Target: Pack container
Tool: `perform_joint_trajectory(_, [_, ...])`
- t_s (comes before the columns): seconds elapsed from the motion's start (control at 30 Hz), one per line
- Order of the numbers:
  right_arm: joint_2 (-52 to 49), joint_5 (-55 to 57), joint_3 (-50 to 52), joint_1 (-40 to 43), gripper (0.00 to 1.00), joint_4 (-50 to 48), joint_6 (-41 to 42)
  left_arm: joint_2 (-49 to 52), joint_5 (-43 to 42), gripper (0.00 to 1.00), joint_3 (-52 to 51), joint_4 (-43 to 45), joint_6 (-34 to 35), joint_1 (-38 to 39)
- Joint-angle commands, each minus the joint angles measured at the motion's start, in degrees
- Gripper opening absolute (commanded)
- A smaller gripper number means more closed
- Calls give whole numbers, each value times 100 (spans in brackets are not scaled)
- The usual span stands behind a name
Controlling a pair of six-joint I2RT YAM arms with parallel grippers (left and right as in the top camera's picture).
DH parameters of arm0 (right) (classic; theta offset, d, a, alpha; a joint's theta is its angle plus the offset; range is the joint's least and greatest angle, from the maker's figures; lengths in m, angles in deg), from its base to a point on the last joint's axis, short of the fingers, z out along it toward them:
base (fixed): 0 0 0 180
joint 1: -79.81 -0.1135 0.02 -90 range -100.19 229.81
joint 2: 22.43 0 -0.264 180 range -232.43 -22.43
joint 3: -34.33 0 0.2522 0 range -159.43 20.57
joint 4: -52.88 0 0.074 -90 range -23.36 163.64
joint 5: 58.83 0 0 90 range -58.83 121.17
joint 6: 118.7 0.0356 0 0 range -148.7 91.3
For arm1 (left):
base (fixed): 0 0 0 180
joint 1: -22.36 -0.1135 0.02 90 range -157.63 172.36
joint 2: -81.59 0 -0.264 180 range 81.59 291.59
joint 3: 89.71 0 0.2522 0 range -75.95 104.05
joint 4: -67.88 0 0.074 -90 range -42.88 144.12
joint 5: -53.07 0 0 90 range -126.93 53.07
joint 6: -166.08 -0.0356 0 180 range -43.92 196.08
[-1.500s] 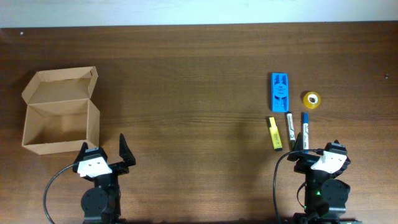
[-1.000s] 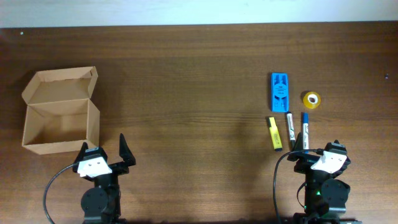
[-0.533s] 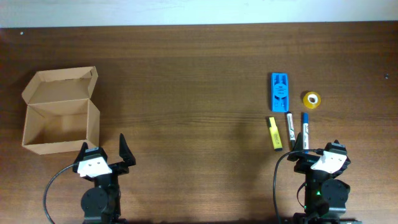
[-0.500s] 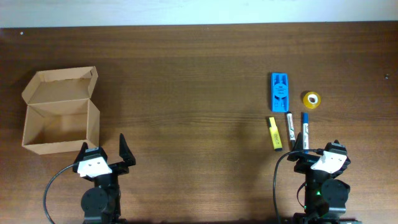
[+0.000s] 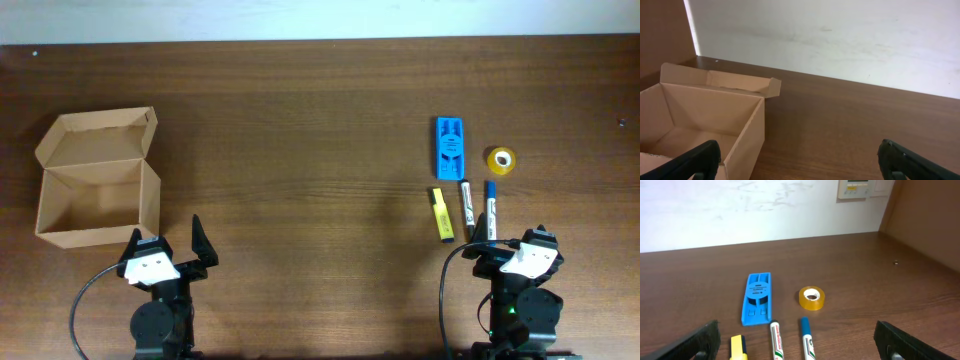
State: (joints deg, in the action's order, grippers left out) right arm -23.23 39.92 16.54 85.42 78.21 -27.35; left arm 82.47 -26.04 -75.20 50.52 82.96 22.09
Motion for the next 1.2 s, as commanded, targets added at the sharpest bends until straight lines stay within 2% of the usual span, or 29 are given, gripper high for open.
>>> perform_joint_trajectory(0.0, [59, 31, 50, 42, 99, 0, 15, -59, -63, 100, -26, -4, -11, 22])
perform_joint_trajectory(0.3, [59, 31, 50, 42, 99, -2, 15, -59, -170, 100, -24, -9, -9, 22])
perform_joint_trajectory(0.47, [59, 31, 50, 42, 99, -2, 15, -59, -761, 100, -24, -68, -9, 22])
perform_joint_trajectory(0.67, [59, 31, 50, 42, 99, -2, 15, 149, -2485, 100, 66, -175, -7, 22])
perform_joint_trajectory(0.8, [59, 31, 50, 42, 99, -2, 15, 474, -3233, 100, 142, -306, -9, 22])
perform_joint_trajectory(0.9, [59, -79, 50, 42, 99, 9, 17, 645, -3211, 100, 140, -306, -17, 22])
perform_joint_trajectory(1.07, [59, -1014, 48, 42, 99, -348, 181, 992, -3211, 100, 151, -330, -70, 22])
perform_joint_trajectory(1.17, [59, -1335, 46, 42, 99, -367, 699, 1342, -3193, 100, 258, -354, -7, 22])
